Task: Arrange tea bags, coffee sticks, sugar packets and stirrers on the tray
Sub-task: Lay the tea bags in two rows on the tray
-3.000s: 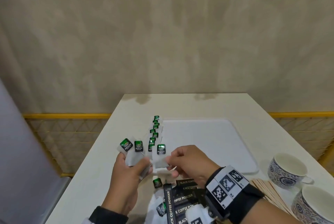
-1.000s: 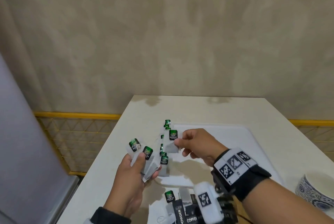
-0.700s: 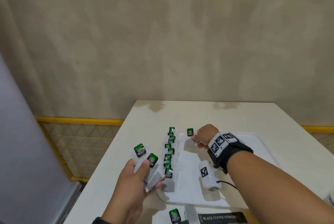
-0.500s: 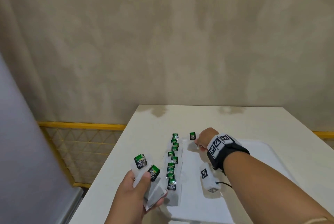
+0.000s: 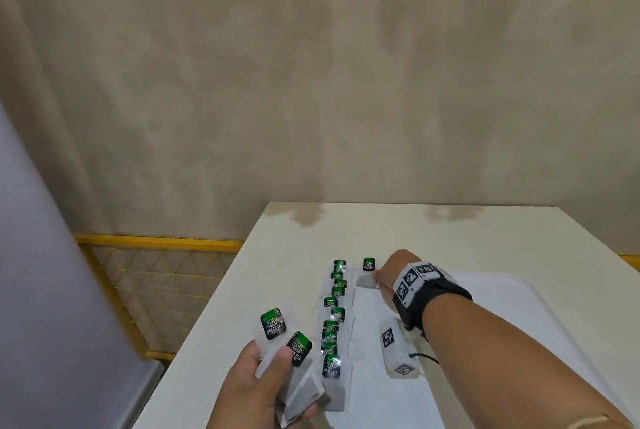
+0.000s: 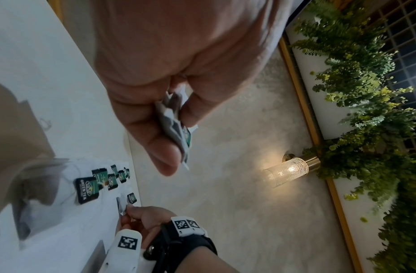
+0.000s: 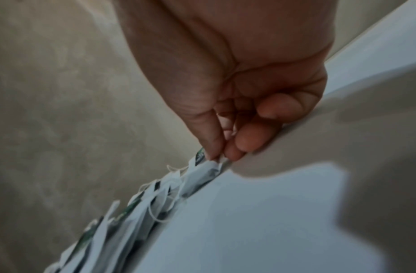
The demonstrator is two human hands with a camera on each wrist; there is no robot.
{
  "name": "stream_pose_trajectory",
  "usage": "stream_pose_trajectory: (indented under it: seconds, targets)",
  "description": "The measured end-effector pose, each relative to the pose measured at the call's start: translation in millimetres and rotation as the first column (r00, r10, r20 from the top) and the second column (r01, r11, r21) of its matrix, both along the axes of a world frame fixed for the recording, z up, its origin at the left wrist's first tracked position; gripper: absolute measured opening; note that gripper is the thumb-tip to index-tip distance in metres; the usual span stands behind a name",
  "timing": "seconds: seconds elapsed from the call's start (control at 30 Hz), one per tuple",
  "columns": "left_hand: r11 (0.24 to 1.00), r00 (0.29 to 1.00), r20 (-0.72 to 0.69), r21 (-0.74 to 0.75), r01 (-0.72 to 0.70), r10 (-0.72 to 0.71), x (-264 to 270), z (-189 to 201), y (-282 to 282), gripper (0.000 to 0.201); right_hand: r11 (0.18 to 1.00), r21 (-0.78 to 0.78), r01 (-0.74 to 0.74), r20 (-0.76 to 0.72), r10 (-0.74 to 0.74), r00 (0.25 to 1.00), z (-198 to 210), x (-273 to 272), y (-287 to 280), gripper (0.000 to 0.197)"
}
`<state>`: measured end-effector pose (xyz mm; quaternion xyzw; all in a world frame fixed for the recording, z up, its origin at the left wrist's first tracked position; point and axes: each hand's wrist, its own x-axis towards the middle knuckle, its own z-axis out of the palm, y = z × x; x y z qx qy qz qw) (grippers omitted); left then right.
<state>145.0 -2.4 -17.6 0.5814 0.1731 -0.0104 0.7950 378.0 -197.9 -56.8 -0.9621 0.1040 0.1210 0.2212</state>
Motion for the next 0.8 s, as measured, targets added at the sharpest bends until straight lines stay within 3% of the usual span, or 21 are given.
stream_pose_trajectory:
  seconds: [0.17,0.27,0.37,0.43,0.5,0.6,0.7,0.8]
  targets:
    - [0.992,0.997,-0.045,-0.106,0.062,-0.067,5.9,6.4,-4.3,0.017,0.994,0.103,0.02,0.014,-0.021,1.0,3.2,-3.1,-2.5,0.033]
    - [0.994,0.994,-0.057,-0.067,0.089,-0.093,14.8,2.5,-4.7,0.019,0.986,0.164,-0.008,-0.012,0.01,1.0,4.5,-3.1,-4.2,0.029]
    - [0.994,0.992,-0.052,-0.018,0.11,-0.111,23.6,3.0,-7.6,0.021,0.968,0.227,-0.106,0.011,0.107,0.994,31.7,-22.8,-3.6,0.025]
    - [0.991,0.991,-0.039,0.03,0.129,-0.128,27.6,2.8,-9.2,0.023,0.89,0.421,-0.175,0.019,0.185,0.983,52.2,-43.2,-2.4,0.025]
    - [0.987,0.99,-0.021,0.073,0.142,-0.141,29.0,4.3,-12.3,0.023,0.758,0.602,-0.251,0.0,0.315,0.949,71.6,-69.3,1.7,0.029]
    - [0.976,0.986,-0.001,0.146,0.163,-0.165,28.1,5.1,-17.1,0.025,0.619,0.708,-0.34,-0.011,0.492,0.871,85.1,-101.7,9.4,0.033]
    - [0.961,0.981,0.043,0.212,0.176,-0.189,25.0,6.3,-21.4,0.027,0.569,0.724,-0.389,0.019,0.547,0.837,86.9,-119.2,13.2,0.027]
    - [0.955,0.981,0.084,0.259,0.145,-0.172,23.4,10.0,-23.2,0.025,0.579,0.712,-0.397,0.019,0.55,0.835,86.3,-126.7,14.0,0.036]
